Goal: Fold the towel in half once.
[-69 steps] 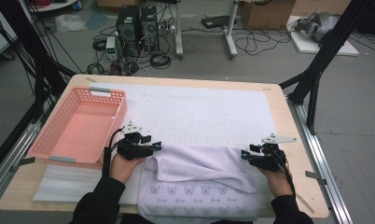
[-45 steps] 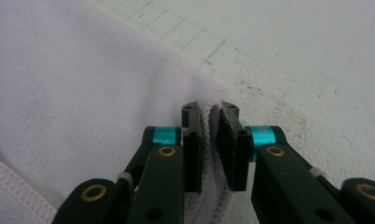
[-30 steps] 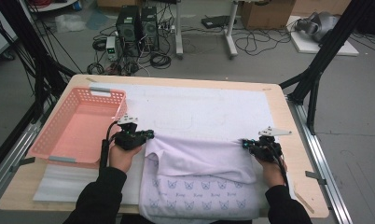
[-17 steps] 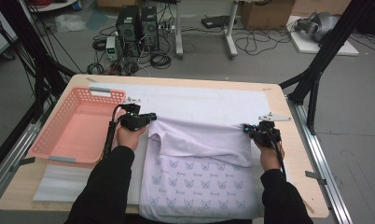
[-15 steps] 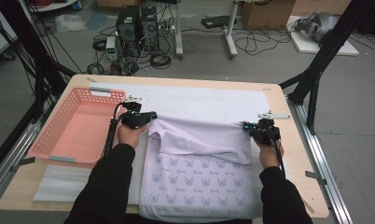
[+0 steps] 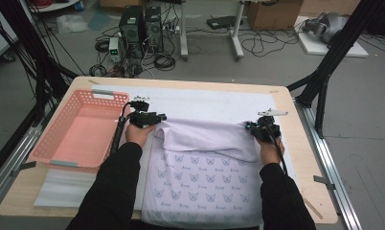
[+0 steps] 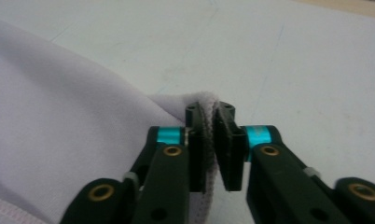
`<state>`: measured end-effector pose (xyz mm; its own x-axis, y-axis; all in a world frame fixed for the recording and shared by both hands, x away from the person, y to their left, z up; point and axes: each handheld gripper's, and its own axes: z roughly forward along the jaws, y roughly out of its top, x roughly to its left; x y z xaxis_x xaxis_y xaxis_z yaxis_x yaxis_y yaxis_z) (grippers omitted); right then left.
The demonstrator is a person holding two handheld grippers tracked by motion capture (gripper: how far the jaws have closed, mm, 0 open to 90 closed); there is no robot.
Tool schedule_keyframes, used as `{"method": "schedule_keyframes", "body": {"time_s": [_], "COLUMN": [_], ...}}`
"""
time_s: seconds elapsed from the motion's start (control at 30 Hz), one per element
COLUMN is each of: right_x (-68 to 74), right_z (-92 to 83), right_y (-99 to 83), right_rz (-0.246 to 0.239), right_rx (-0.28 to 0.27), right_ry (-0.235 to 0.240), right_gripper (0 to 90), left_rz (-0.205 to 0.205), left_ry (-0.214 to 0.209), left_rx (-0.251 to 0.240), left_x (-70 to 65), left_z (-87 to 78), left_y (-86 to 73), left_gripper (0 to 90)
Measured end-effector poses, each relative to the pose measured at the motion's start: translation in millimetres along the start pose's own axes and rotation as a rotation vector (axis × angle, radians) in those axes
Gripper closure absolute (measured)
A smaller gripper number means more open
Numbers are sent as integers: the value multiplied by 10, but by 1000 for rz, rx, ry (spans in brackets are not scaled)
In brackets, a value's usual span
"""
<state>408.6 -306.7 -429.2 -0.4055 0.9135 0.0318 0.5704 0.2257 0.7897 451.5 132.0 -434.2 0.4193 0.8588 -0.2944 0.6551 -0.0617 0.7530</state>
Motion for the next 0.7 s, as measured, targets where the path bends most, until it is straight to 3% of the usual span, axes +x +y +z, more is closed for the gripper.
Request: {"method": "schedule_keyframes", "body": {"time_s": [0.03, 0.17, 0.23, 0.37, 0.47, 0.63, 0.7], "right_x": [3, 11, 1, -16, -3, 88, 112], "right_z": [-12, -127, -218, -385, -518, -697, -757], "right_y": [-2, -11, -41, -131, -205, -343, -406], "right_rz": [7, 6, 20, 37, 57, 9, 20], "right_rx": [-5, -32, -48, -55, -66, -72, -75], "right_ry": [-5, 0, 16, 33, 65, 85, 98], "right_gripper": [706, 650, 625, 608, 605, 603, 603], "left_rz": [15, 53, 54, 59, 59, 92, 103], "left_ry": [0, -29, -35, -65, -108, -151, -156], "left_rx": [2, -21, -45, -28, -49, -63, -66], "left_x": [-25, -161, -213, -266, -316, -395, -430], "left_z": [-29, -166, -229, -312, -431, -625, -677], "left_y": [4, 18, -25, -116, -175, -309, -361], "left_gripper": [422, 428, 459, 474, 475, 492, 491]}}
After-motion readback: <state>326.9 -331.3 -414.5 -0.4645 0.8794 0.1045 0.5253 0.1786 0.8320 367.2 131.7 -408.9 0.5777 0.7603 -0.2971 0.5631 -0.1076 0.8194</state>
